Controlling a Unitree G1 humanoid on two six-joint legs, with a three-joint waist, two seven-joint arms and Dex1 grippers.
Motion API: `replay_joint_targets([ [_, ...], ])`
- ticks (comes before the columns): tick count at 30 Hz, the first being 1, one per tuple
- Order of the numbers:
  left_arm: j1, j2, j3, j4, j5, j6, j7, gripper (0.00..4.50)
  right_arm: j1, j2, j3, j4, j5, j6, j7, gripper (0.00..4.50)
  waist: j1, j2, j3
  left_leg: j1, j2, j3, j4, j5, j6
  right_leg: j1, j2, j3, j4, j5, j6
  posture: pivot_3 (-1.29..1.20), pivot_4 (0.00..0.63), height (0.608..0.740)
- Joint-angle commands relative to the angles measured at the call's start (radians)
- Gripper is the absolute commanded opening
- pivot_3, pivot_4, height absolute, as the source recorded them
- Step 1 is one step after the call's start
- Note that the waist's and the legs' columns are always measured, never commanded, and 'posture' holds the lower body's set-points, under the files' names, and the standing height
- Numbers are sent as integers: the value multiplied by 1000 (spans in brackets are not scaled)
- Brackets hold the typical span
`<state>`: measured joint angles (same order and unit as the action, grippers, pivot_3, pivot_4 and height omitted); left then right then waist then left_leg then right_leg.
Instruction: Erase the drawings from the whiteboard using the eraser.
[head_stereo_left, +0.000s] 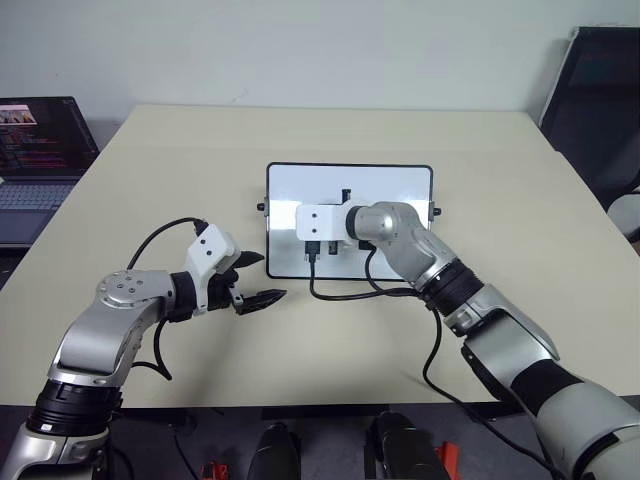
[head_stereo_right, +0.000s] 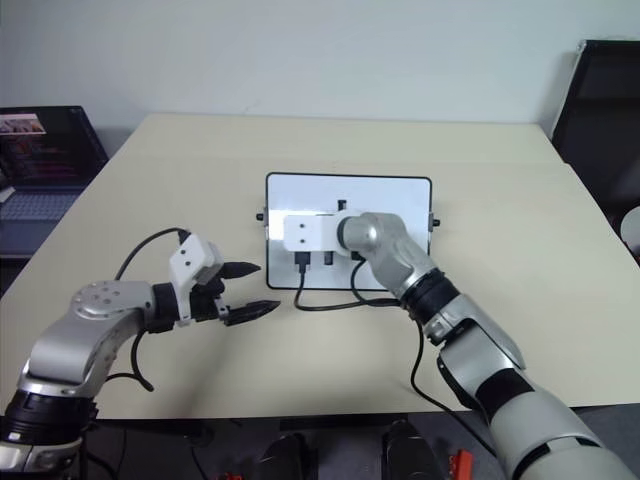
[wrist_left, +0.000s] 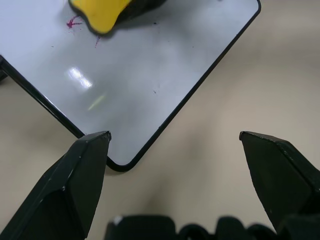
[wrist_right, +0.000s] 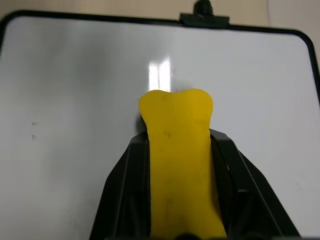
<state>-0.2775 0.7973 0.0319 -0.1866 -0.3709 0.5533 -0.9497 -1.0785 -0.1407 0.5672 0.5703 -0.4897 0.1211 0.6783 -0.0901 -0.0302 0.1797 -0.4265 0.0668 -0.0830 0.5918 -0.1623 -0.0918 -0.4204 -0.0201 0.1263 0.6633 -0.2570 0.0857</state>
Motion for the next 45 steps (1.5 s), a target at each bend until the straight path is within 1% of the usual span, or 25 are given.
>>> replay_joint_targets([
  [1,-9,1,11,-27,-1,-11,5,4500,-31,6,-8,32,-8,-6,-5,1143,0,0,0,0,0,0,0,0,0,0,0,0,0,0,0,0,150,740],
  [6,-5,2,14,-28,-3,-11,7,4500,-14,-52,-23,15,2,22,60,1143,5,0,0,0,0,0,0,0,0,0,0,0,0,0,0,0,150,740],
  [13,-7,0,13,-25,-4,-10,6,4500,22,-135,-31,-74,12,64,150,1143,7,0,0,0,0,0,0,0,0,1,0,0,0,0,0,0,150,740],
  [16,-8,0,12,-24,-4,-10,5,4500,17,-122,-31,-102,22,74,158,1143,6,0,0,0,0,0,0,0,0,0,0,0,0,0,0,0,150,740],
  [19,-10,0,10,-24,-3,-10,4,4500,0,-71,-18,-82,24,67,135,1143,4,0,0,0,0,0,0,0,0,0,0,0,0,0,0,0,150,740],
  [23,-12,-1,7,-25,-2,-10,4,4500,-56,9,-17,21,17,36,74,1143,-9,0,0,0,0,0,0,0,0,0,0,0,1,0,0,0,150,740],
  [26,-11,-1,8,-28,-1,-9,4,4500,-89,32,-19,97,12,4,44,1143,-13,0,0,0,0,0,0,0,0,0,0,0,1,0,0,0,150,740],
  [30,-7,0,11,-32,-2,-7,6,4500,-114,26,-31,157,13,-22,17,1143,-14,0,0,0,0,0,0,0,0,0,0,0,0,0,0,0,150,740],
  [35,-5,-4,10,-31,-3,-8,7,4500,-91,-44,-25,138,5,-14,71,1143,-4,0,0,0,0,0,0,0,0,0,0,0,0,0,0,0,150,740],
  [39,-6,-6,8,-30,-4,-9,5,4500,-71,-70,-16,92,12,0,120,1143,3,0,0,0,0,0,1,0,0,0,0,0,0,0,0,0,150,740],
  [42,-5,-6,9,-31,-4,-9,5,4500,-57,-70,-12,54,13,8,137,1143,3,0,0,0,0,0,1,0,0,1,0,0,0,0,0,0,150,740],
  [45,0,-6,11,-37,-5,-6,7,4500,-63,-31,-1,62,7,-10,109,1143,2,0,0,0,0,0,0,0,0,0,0,0,0,0,0,0,150,740],
])
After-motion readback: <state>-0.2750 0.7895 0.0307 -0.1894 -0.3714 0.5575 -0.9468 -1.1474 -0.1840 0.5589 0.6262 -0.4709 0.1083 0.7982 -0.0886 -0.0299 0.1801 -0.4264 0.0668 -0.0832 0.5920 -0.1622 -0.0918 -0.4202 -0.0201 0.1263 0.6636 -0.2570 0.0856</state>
